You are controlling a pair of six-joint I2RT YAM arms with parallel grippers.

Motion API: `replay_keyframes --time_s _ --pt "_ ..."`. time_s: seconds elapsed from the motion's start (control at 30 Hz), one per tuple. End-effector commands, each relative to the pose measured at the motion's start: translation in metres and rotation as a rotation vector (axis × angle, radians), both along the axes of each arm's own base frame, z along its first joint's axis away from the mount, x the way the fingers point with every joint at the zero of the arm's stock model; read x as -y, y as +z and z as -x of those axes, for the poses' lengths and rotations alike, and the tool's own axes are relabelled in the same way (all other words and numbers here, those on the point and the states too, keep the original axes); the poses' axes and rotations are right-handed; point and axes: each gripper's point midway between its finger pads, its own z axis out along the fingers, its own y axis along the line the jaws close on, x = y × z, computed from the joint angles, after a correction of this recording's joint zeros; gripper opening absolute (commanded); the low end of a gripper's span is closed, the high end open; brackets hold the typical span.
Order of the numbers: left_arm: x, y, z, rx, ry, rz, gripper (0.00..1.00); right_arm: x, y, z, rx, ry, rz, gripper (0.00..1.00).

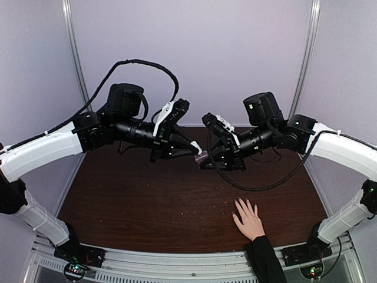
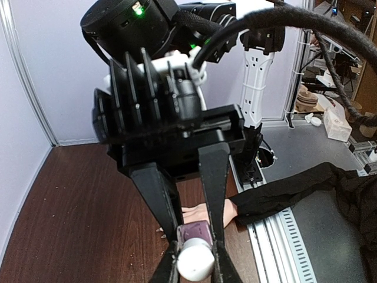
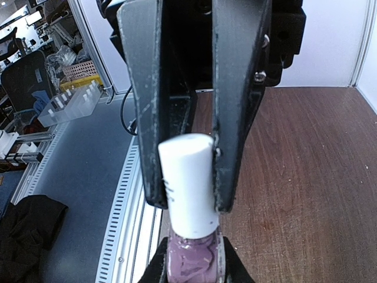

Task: Paint the nails
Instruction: Unscrew the cap of the nail polish bottle, then pick up the nail polish bottle cap from the nail polish bottle.

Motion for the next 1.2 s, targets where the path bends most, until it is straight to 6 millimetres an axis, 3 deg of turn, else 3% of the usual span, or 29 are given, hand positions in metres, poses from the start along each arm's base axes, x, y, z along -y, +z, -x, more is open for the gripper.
replay_keyframes --time_s 0.0,1.17 --pt "0.0004 0.0276 0.0071 0.043 -0.028 0.092 0.00 0.0039 -0.0018 -0.0030 0.036 -0.033 0.011 0.00" --pt "-0.0036 0.0330 0.0096 0.054 -0.029 0.108 0.00 0.0053 -0.0077 -0.0094 0.054 -0.070 0.025 0.00"
